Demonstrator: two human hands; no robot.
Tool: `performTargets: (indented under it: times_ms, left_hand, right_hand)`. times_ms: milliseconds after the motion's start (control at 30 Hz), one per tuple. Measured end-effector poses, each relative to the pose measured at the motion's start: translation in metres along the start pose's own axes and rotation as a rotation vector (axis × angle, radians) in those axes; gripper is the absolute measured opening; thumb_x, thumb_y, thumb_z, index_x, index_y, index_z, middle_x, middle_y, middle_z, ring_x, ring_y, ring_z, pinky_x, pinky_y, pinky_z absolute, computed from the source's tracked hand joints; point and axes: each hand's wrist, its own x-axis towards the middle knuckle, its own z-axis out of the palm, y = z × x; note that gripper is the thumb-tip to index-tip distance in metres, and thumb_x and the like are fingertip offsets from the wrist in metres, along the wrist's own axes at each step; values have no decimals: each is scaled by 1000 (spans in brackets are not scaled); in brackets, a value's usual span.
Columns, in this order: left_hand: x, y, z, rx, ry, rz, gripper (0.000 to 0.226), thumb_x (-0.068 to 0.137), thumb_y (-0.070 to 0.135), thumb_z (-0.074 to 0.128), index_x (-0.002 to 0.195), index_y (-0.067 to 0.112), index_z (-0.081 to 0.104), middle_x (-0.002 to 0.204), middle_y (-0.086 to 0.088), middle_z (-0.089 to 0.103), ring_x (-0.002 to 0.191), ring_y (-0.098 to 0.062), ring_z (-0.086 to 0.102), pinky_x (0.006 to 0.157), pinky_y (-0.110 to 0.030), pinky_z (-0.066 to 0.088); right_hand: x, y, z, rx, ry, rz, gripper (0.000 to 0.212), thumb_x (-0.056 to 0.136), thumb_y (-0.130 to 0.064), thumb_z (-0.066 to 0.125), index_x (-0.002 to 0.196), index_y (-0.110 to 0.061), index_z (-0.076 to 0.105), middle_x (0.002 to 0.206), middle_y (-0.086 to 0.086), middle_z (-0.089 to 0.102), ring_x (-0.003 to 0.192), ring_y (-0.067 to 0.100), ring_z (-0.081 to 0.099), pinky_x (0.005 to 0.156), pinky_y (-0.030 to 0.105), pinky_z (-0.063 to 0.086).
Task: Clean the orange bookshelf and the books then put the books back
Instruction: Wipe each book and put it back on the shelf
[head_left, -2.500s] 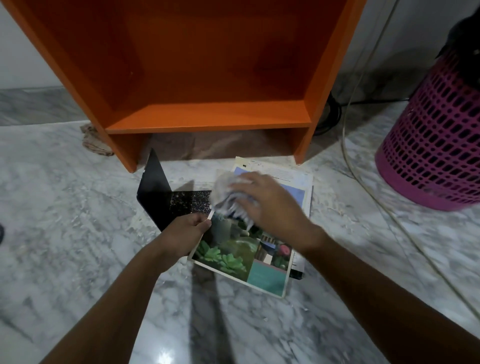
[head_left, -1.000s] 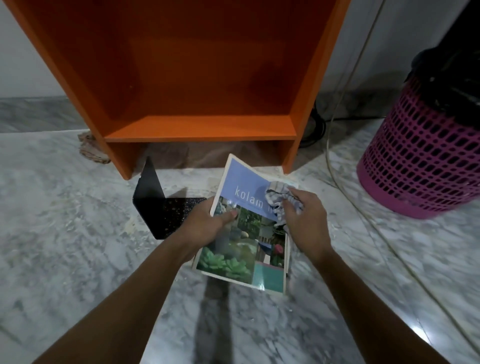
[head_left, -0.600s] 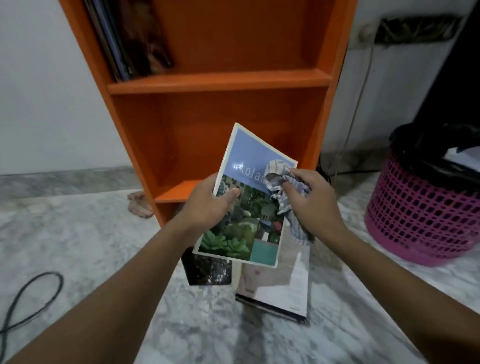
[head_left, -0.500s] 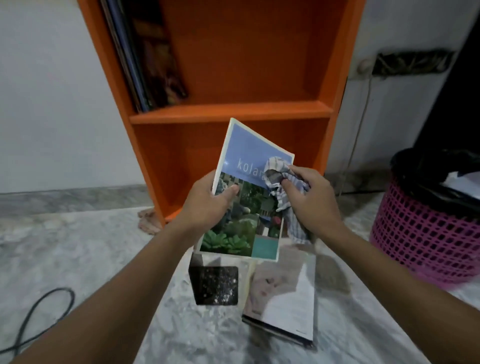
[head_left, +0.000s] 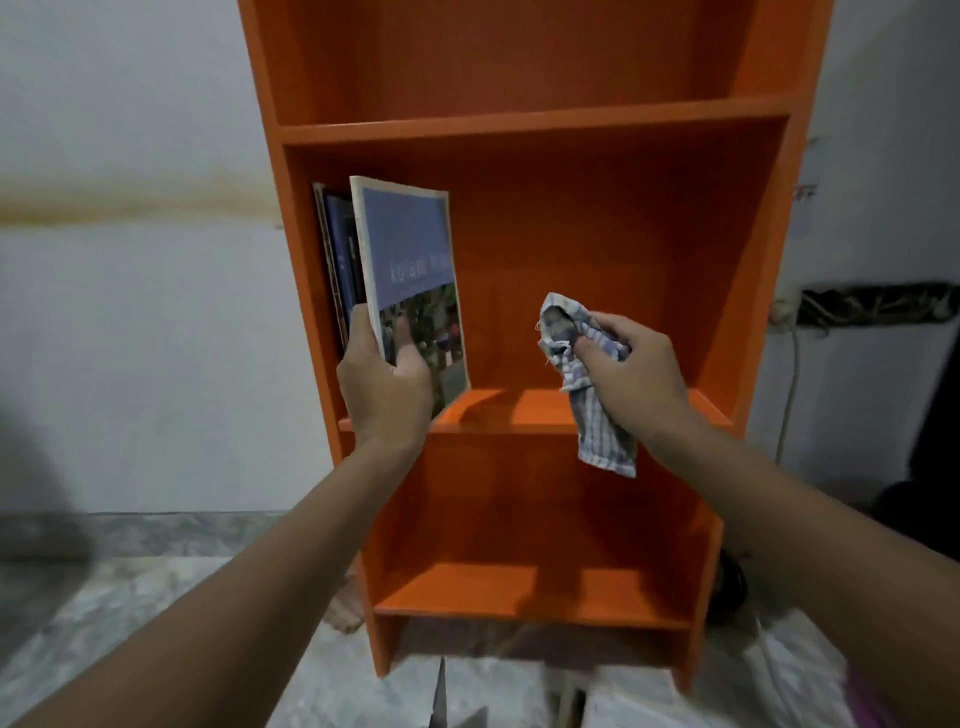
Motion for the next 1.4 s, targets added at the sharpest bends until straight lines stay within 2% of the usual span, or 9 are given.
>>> performTargets:
  times_ms: [133, 300, 533, 633, 767, 967, 1167, 1300, 1400]
  left_hand:
    - [34, -56, 36, 169, 106, -24, 7, 100, 15, 49, 107, 16, 49, 90, 0, 55, 86, -24, 61, 63, -33, 57]
    - [55, -102, 73, 462, 232, -84, 11, 96, 11, 50, 106, 14, 53, 95, -1, 50, 101, -28, 45, 96, -53, 40]
    - [81, -149, 80, 1383, -29, 217, 124, 63, 13, 69, 152, 18, -16, 154, -24, -2, 142, -36, 5, 110, -49, 13]
    - [83, -157, 80, 1545, -417, 515, 94, 89, 20, 51, 153, 24, -18, 156, -21, -29, 145, -35, -24, 111, -55, -13]
    - [97, -160, 109, 1705, -802, 537, 65, 101, 36, 37, 157, 24, 5, 163, -12, -9, 149, -31, -15, 116, -57, -3]
    - [114, -174, 119, 1948, -824, 308, 76, 98, 47, 37, 156, 20, -4, 163, -12, -2, 149, -38, -7, 116, -57, -4]
    - [118, -174, 117, 1942, -806, 368, 79, 94, 46, 47, 157, 22, 6, 162, -13, 6, 148, -41, -3, 116, -57, 0]
    - [121, -151, 109, 1692, -866, 374, 59, 90, 37, 51, 147, 29, 37, 154, -9, 31, 145, -32, 17, 118, -51, 7]
    - [122, -124, 93, 1327, -980, 369, 32, 90, 31, 50, 120, 30, 59, 123, -1, 58, 116, -23, 51, 104, -41, 38]
  right_hand:
    - [35, 2, 16, 12, -23, 4, 35, 97, -25, 59, 132, -20, 58, 121, -1, 66, 102, 13, 66, 87, 36, 56]
    - [65, 10, 39, 1, -34, -3, 33, 96, -26, 60, 129, -24, 59, 118, -3, 66, 104, 15, 65, 89, 39, 56]
    - [91, 24, 65, 42, -73, 6, 29, 95, -28, 60, 125, -27, 62, 112, -5, 68, 97, 14, 67, 82, 36, 58]
    - [93, 29, 72, 19, -87, 9, 32, 95, -31, 60, 127, -28, 60, 116, -3, 66, 102, 16, 65, 85, 40, 58]
    - [95, 33, 78, 28, -92, 23, 31, 95, -30, 61, 126, -28, 60, 115, -4, 66, 101, 16, 65, 87, 42, 57]
    - [100, 35, 83, 30, -100, 55, 22, 97, -26, 59, 118, -23, 63, 101, -6, 69, 86, 11, 69, 72, 31, 59]
    - [103, 33, 83, 62, -69, 106, 15, 97, -24, 58, 87, -35, 61, 82, -2, 72, 75, 20, 71, 72, 48, 60]
    - [99, 35, 81, 39, -71, 94, 9, 97, -24, 58, 102, -28, 64, 85, -8, 70, 76, 11, 69, 68, 34, 60]
    - [91, 36, 78, 36, -69, 92, 16, 98, -24, 58, 113, -24, 61, 98, -18, 63, 83, 0, 63, 67, 14, 48]
